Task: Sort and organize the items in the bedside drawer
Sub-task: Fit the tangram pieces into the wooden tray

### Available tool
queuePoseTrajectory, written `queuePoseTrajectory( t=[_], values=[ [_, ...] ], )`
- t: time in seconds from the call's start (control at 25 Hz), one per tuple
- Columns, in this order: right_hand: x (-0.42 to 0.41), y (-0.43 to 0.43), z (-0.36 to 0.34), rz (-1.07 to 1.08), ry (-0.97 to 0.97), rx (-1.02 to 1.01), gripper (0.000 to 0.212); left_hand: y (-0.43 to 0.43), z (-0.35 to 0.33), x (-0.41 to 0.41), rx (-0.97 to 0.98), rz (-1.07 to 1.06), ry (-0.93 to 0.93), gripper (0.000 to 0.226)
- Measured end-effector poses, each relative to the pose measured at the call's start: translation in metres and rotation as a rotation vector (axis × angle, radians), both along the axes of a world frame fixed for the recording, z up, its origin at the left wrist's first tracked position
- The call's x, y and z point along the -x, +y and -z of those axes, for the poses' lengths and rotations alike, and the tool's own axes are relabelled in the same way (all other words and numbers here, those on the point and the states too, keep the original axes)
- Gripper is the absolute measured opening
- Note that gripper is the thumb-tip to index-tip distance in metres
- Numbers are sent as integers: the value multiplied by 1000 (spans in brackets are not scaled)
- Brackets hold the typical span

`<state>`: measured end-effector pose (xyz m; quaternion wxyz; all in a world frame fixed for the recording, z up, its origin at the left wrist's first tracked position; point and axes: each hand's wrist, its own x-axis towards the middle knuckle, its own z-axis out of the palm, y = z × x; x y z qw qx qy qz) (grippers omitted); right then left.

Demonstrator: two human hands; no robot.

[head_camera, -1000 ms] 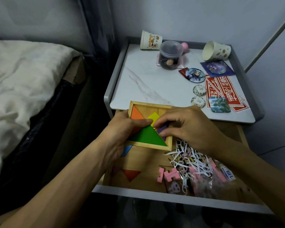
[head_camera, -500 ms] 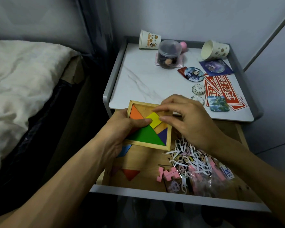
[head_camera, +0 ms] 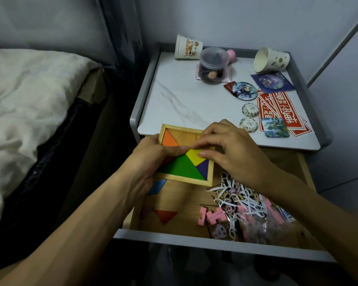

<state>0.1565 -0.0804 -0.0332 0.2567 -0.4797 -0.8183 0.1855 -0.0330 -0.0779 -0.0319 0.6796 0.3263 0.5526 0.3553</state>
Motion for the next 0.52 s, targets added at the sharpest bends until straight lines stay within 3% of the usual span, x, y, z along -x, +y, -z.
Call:
queuePoseTrajectory(
  t=[0.16, 0.32, 0.4, 0.52],
  values=[
    [4, -4, -4, 28, 132, 37, 26, 3, -3, 4, -20, -81, 22, 30],
    [4, -8, -6, 173, 336, 110, 17, 18, -9, 26, -104, -354, 23, 27],
    [9, -11, 5, 143, 238, 295, 11, 25, -10, 40, -119, -468, -21, 32],
    [33, -19, 42, -6, -79, 482, 11, 28, -12, 46, -129, -546, -69, 34]
  ],
)
